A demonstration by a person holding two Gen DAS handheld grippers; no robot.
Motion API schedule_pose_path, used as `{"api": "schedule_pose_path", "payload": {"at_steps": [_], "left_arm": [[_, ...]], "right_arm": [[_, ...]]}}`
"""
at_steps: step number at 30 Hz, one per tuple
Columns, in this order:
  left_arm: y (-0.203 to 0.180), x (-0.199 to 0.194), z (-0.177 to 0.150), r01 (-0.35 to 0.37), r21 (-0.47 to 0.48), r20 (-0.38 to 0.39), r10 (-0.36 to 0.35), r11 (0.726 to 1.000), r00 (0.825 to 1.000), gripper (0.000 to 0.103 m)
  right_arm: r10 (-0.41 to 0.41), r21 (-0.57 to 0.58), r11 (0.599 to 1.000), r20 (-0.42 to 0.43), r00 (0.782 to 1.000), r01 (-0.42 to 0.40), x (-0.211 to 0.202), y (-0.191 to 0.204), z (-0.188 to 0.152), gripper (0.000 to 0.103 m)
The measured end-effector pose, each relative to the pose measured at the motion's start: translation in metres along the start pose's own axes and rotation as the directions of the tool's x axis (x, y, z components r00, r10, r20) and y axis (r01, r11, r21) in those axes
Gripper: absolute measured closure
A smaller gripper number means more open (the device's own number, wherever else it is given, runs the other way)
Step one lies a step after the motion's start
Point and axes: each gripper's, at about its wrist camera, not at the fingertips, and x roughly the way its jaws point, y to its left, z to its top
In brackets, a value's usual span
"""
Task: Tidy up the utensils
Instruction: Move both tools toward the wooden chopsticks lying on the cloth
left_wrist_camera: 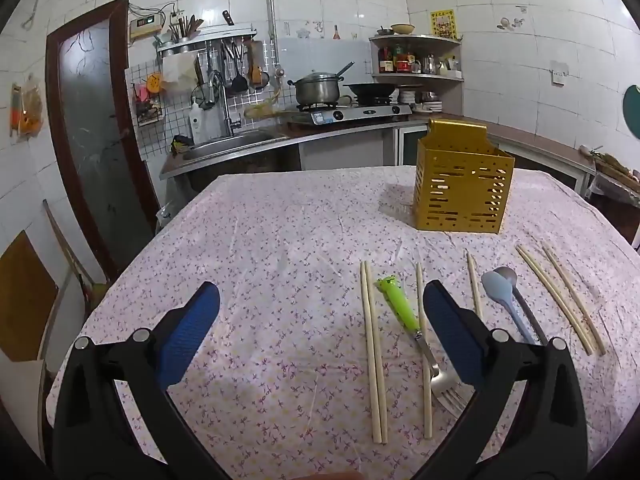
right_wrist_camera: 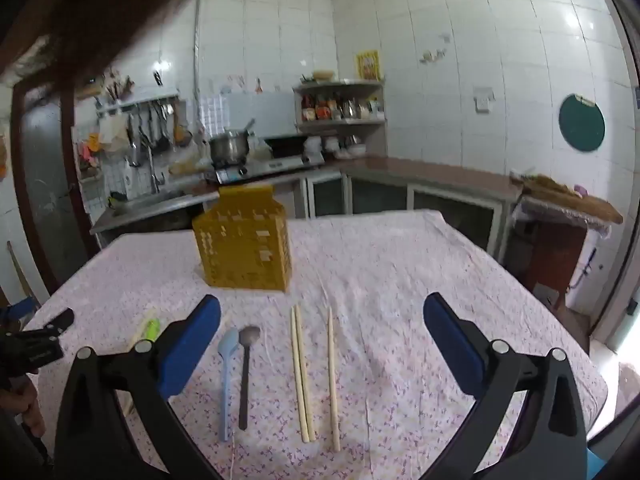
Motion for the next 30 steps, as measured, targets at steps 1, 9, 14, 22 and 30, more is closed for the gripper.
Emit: {"api": "schedule_pose_path", "payload": {"at_steps": [1,9,14,22,30], "left_arm": [[-0.002,0.001,0.000,0.000,0.002,0.002,0.000,1.000,1.000,0.005],[-0.004,0.021,0.005,-0.006,-0.003,-0.031,0.006,1.000,0.999,0.005],[0.004,0.043,0.005,0.008,-0.036,-0.085,-0.011,0.999,0.996,0.005],[0.008,0.068,0.013,-0.018,-0.039,-0.105,0.014,0.999,0.994,0.005],[0.003,0.092,0.016,0.005,-0.025,-0.135,-0.009,1.000,0.991,0.005]], "right_arm": [[-0.001,0.003,1.000,0.021,1.000,0.001,-0.004,-0.002,0.001,0.004],[-0.047,-0.031,0.999,-0.088,0.995,0.044,0.029,-0.012,-0.008,0.004],[-0.079,-0.056,0.996,-0.151,0.985,0.071,0.053,-0.012,-0.012,0.004],[-0.089,-0.060,0.995,-0.209,0.974,0.078,0.080,-0.006,-0.016,0.008],[-0.068,-0.109,0.993,-0.268,0.961,0.040,0.111,0.012,-0.021,0.036]]}}
